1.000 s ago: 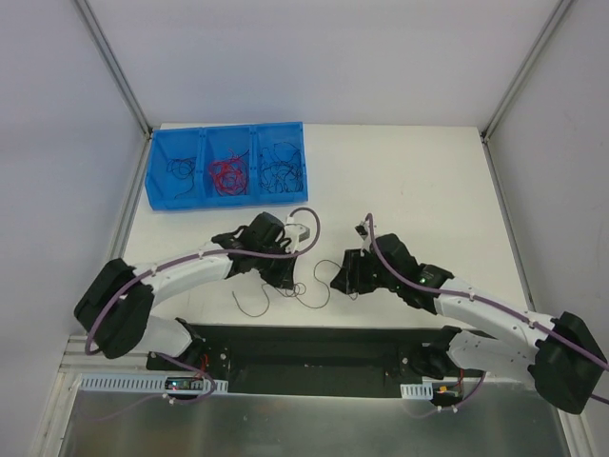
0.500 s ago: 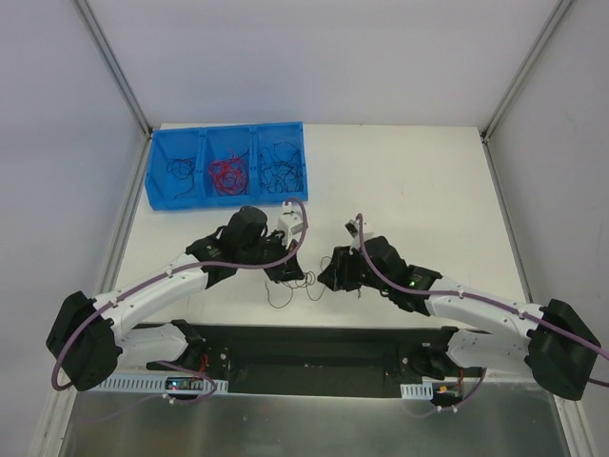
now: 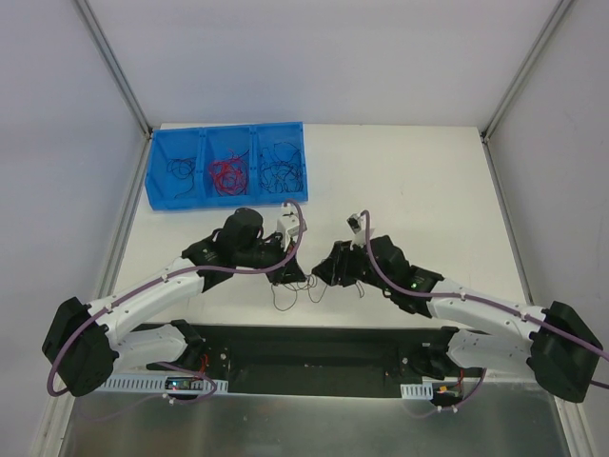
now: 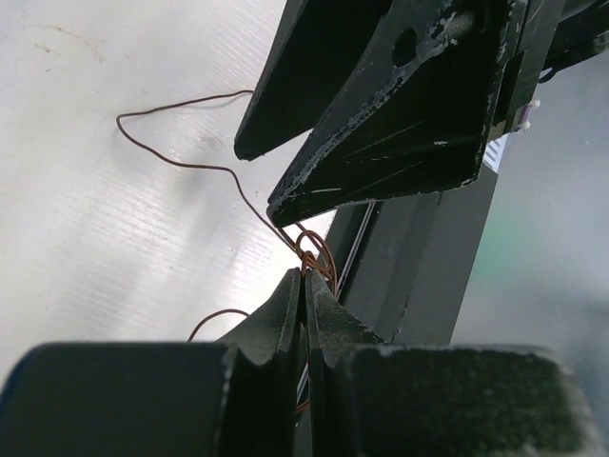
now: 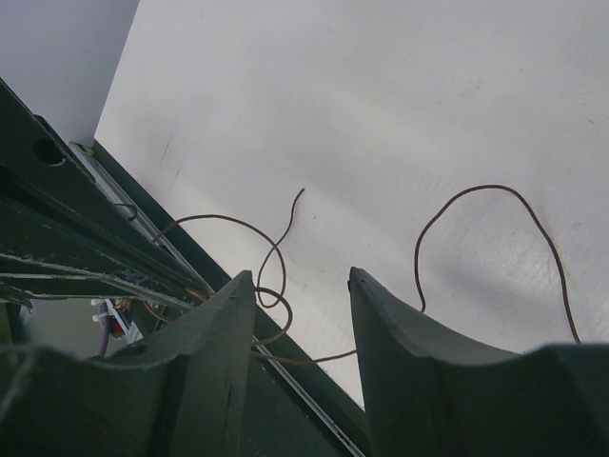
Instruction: Untangle the cables
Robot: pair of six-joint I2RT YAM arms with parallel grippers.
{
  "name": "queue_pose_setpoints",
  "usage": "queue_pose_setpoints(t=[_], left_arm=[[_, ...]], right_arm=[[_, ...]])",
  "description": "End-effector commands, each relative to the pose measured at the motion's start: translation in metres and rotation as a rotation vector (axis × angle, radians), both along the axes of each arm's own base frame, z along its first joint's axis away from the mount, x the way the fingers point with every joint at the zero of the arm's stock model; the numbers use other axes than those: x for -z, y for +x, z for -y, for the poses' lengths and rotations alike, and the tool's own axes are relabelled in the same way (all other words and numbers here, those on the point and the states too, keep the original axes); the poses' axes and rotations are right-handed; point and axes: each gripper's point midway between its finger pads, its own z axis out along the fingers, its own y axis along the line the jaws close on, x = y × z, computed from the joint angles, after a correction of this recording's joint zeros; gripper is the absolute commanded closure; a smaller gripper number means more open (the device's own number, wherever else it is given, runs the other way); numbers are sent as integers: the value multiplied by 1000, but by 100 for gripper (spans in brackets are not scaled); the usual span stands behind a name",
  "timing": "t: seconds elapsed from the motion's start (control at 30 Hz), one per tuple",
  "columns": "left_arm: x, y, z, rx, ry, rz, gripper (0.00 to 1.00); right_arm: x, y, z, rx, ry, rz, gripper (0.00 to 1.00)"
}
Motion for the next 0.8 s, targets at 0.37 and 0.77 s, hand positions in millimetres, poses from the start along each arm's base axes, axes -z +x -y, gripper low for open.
queue_pose_setpoints(t=[0.37, 0.77], left_arm=[[-27, -5, 9, 66, -93, 75, 100], [-65, -18, 12, 99, -222, 150, 100]], right_arm=[[-12, -18, -12, -82, 103, 17, 53], [25, 31, 42, 405, -343, 55, 60]])
